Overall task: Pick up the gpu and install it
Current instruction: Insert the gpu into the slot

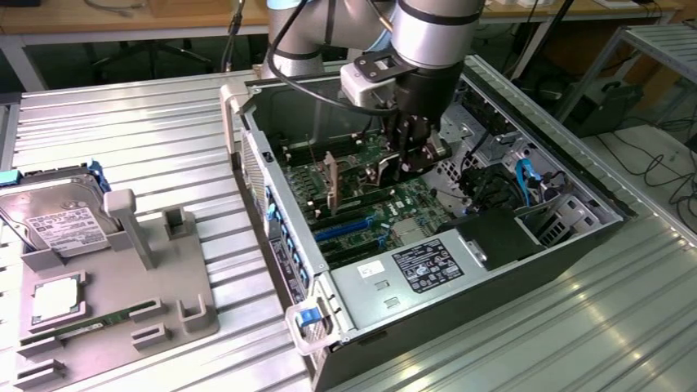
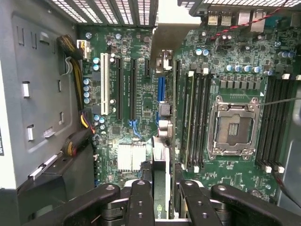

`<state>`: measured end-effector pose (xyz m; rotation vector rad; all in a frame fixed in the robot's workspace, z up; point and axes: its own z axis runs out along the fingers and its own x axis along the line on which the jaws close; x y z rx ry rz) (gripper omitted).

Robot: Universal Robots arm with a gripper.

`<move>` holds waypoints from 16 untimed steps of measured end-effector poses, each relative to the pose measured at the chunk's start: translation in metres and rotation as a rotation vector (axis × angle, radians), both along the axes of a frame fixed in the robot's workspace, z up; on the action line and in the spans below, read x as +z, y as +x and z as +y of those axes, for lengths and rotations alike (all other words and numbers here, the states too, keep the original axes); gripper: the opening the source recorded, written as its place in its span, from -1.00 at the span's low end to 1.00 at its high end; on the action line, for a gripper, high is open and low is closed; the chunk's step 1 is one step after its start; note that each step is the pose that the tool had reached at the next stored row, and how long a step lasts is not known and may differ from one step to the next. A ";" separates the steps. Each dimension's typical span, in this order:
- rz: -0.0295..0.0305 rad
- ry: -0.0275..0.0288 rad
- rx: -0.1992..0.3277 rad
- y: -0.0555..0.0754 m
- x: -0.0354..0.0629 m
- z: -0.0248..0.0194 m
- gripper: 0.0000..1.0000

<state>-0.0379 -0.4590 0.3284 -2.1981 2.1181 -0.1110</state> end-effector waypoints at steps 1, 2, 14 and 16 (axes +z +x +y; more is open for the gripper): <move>0.0025 -0.0005 0.000 0.000 -0.0005 0.0000 -0.46; 0.0036 -0.0132 -0.001 0.000 -0.0019 0.0000 -0.46; 0.0040 -0.0311 -0.035 -0.001 -0.0263 0.0025 -0.46; 0.0042 -0.0311 -0.048 -0.001 -0.0290 0.0027 -0.46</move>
